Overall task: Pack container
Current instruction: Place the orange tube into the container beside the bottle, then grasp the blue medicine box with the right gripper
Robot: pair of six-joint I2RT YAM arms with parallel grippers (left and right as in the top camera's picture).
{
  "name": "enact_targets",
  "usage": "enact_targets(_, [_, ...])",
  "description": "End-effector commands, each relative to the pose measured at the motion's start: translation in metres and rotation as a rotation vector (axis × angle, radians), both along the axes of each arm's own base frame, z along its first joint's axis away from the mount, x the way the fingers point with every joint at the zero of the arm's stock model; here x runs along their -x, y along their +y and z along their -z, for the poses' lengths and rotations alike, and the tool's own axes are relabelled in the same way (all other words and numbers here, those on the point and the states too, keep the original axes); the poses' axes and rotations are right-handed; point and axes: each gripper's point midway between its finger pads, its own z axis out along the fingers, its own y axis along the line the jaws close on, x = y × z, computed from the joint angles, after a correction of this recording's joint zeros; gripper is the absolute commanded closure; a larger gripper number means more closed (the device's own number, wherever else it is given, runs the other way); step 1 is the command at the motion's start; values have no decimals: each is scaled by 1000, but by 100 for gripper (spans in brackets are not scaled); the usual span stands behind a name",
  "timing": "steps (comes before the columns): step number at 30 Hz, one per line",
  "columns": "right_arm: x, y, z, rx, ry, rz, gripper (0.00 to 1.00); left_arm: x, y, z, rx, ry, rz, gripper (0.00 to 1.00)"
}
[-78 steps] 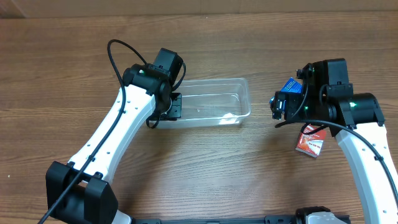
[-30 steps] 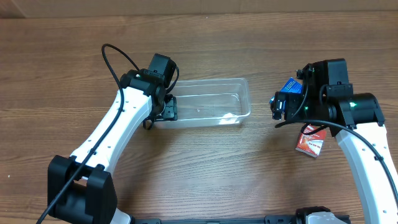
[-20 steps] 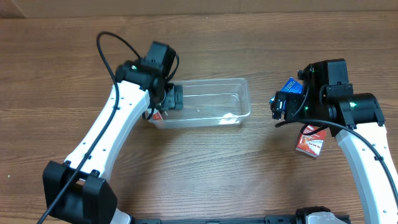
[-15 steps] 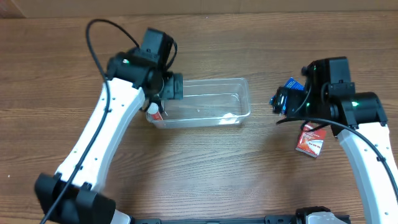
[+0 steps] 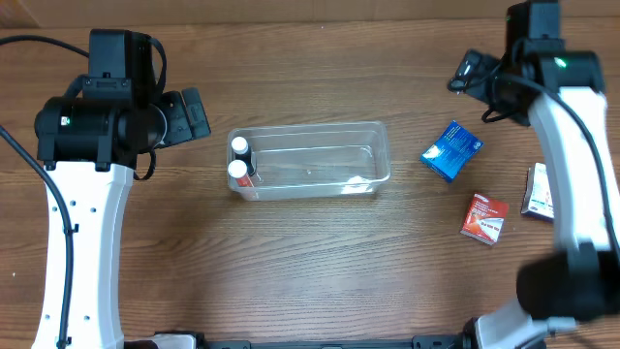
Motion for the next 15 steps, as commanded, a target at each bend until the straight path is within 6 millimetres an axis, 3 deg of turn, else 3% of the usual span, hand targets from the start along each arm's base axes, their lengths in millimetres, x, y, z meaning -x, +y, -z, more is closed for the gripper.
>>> enact_targets(1, [0, -6, 57, -60, 159, 83, 0, -1, -3, -1, 10, 0, 25, 0])
enact_targets(4, [4, -5, 103, -62, 282, 82, 0, -3, -3, -2, 12, -8, 24, 0])
enact_targets(6, [5, -5, 121, -64, 327, 84, 0, -3, -3, -2, 12, -8, 24, 0])
enact_targets(15, [13, -4, 164, -69, 433, 93, 0, -3, -6, -3, 26, -10, 32, 0])
